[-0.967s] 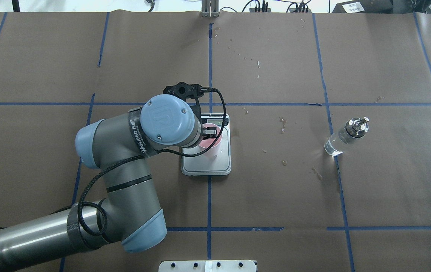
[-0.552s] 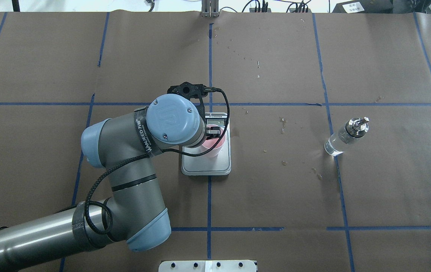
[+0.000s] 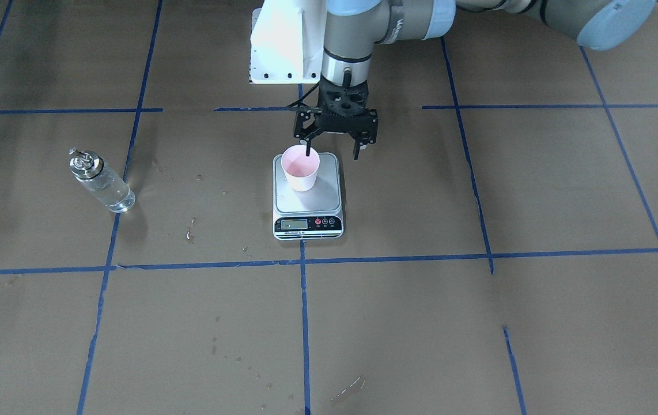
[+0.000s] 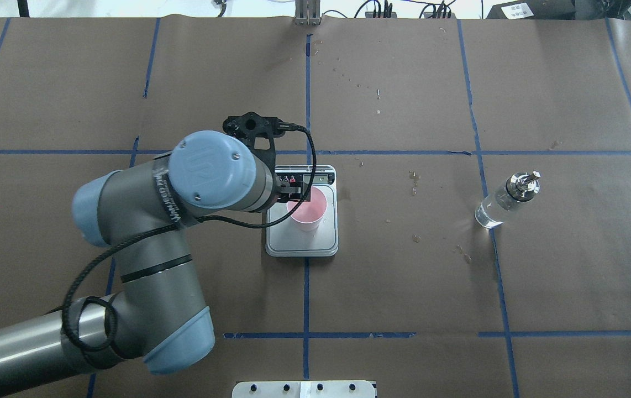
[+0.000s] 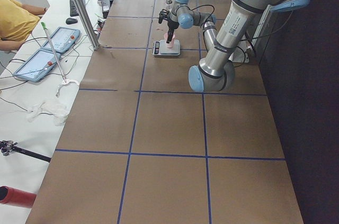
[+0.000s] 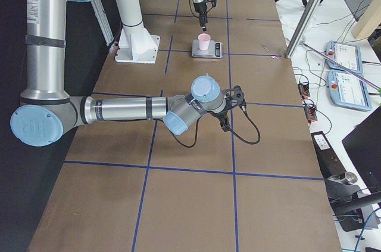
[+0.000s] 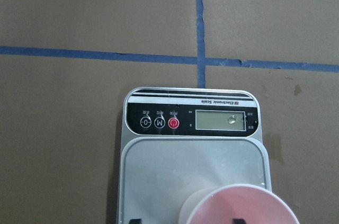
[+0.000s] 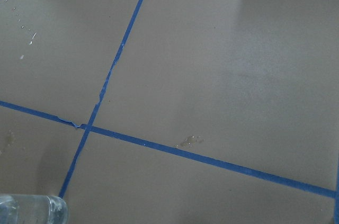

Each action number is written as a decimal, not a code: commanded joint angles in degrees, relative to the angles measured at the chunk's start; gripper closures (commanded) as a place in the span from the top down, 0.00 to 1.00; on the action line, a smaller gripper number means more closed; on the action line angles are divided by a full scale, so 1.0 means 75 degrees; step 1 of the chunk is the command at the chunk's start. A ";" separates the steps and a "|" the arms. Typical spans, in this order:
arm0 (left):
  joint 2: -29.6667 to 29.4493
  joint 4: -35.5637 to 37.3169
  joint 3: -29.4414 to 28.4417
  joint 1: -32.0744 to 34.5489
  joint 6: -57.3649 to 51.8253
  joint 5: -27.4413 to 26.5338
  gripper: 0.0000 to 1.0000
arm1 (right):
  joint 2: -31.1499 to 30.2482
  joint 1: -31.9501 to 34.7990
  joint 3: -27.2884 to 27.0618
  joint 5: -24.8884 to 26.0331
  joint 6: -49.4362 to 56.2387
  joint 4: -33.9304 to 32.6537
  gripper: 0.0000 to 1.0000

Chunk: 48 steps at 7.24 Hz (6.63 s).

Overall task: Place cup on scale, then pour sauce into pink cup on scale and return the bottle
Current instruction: 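Withdraw the left gripper away from the scale, then reach the right gripper to the glass sauce bottle and grasp it, then lift the sauce bottle with the right gripper toward the pink cup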

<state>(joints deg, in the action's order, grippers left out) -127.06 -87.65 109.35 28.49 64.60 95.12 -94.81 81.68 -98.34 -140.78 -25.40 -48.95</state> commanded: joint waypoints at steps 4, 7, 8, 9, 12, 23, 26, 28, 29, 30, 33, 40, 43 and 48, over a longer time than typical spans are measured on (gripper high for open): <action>0.3355 0.0367 0.2096 0.3947 -0.5088 0.1401 1.00 | 0.0020 -0.1532 -0.1577 0.1209 -0.2419 -0.0501 1.00; 0.4258 0.0332 0.0241 0.7811 -1.0434 0.2878 1.00 | 0.0242 -0.2755 -0.3806 0.2573 -0.2683 -0.3581 1.00; 0.4249 0.0378 -0.0789 0.8951 -1.1416 0.3784 1.00 | 0.0255 -0.3071 -0.3984 0.2714 -0.3229 -0.3587 1.00; 0.4284 0.0263 -0.1727 0.9288 -1.2076 0.4420 1.00 | 0.0232 -0.3712 -0.4276 0.3423 -0.3780 -0.3587 1.00; 0.4777 0.0086 -0.1902 0.9537 -1.2575 0.4729 1.00 | -0.0608 -0.5959 -0.4619 0.6195 -0.5010 -0.2483 1.00; 0.5175 -0.0406 -0.1783 0.8541 -1.1672 0.5200 1.00 | -0.0814 -0.7890 -0.1492 0.9745 -0.5157 0.1439 1.00; 0.5175 -0.0407 -0.1772 0.8541 -1.1684 0.5200 1.00 | -0.0543 -0.7902 -0.1197 0.9981 -0.5133 0.1440 1.00; 0.5187 -0.0406 -0.1760 0.8529 -1.1684 0.5200 1.00 | -0.0484 -0.7902 -0.1022 1.0145 -0.5122 0.1440 1.00; 0.5175 -0.0406 -0.1748 0.8541 -1.1684 0.5200 1.00 | -0.0472 -0.7890 -0.0998 1.0157 -0.5121 0.1440 1.00; 0.5175 -0.0406 -0.1748 0.8529 -1.1684 0.5200 1.00 | -0.0460 -0.7902 -0.0997 1.0192 -0.5121 0.1440 1.00; 0.5175 -0.0406 -0.1748 0.8529 -1.1684 0.5200 1.00 | -0.0460 -0.7879 -0.1009 1.0425 -0.5122 0.1534 0.00; 0.5187 -0.0395 -0.1736 0.8529 -1.1696 0.5188 1.00 | -0.0321 -0.7342 -0.2005 1.0090 -0.3270 0.1277 0.00; 0.5199 -0.0395 -0.1725 0.8529 -1.1766 0.5188 1.00 | 0.0905 -0.6965 -0.2029 0.9898 -0.2310 -0.0904 0.00; 0.5199 -0.0383 -0.1737 0.8529 -1.1766 0.5188 1.00 | 0.3645 -0.8893 -0.1924 1.3033 -0.2098 -0.5563 0.00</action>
<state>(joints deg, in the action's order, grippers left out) -88.07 -90.60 96.34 92.46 -23.64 134.03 -74.82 19.58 -113.11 -49.38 -41.55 -77.53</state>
